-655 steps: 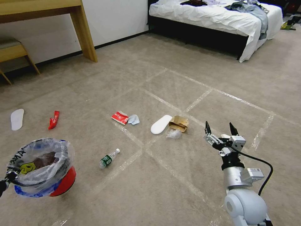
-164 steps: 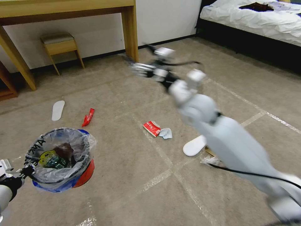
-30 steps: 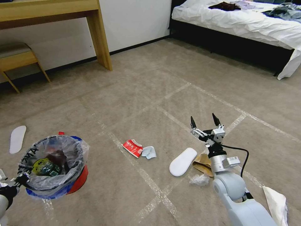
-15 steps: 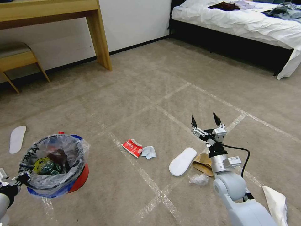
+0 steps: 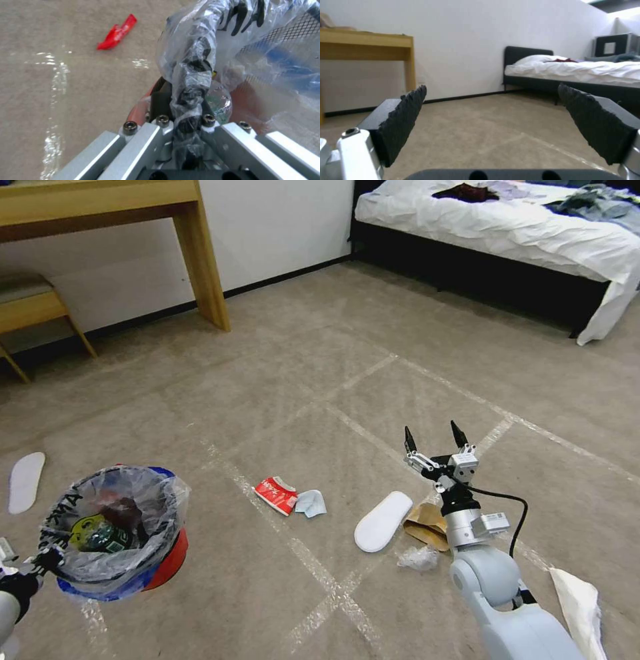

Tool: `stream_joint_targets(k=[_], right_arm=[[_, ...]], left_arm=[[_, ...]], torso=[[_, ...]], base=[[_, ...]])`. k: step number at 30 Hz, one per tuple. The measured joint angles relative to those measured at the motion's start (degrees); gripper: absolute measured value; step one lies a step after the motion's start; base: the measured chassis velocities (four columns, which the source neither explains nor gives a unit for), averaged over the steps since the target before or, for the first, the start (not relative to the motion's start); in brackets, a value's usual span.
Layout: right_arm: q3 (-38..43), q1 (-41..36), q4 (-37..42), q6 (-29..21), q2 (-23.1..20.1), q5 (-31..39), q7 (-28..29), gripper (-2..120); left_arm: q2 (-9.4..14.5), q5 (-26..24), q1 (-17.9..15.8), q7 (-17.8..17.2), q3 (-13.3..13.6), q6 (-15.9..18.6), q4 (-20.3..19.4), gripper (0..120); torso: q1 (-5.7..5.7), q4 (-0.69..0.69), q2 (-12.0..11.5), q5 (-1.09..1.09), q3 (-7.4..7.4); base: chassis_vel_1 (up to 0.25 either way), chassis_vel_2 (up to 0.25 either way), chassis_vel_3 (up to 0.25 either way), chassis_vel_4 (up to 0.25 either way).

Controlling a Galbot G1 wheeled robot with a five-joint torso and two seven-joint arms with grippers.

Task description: Pick up the trash bin and place the garbage on the floor into it.

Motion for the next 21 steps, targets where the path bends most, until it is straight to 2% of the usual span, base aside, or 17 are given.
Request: stream_joint_targets(k=[21], right_arm=[[-0.54, 0.76, -0.76, 0.17, -0.15, 0.02, -0.11, 100]], left_arm=[[-0.62, 0.02, 0.04, -0.03, -0.16, -0.08, -0.15, 1]], torso=[[0.00, -0.03, 0.00, 0.00, 0.00]], base=[[-0.109, -0.098, -0.106, -0.102]])
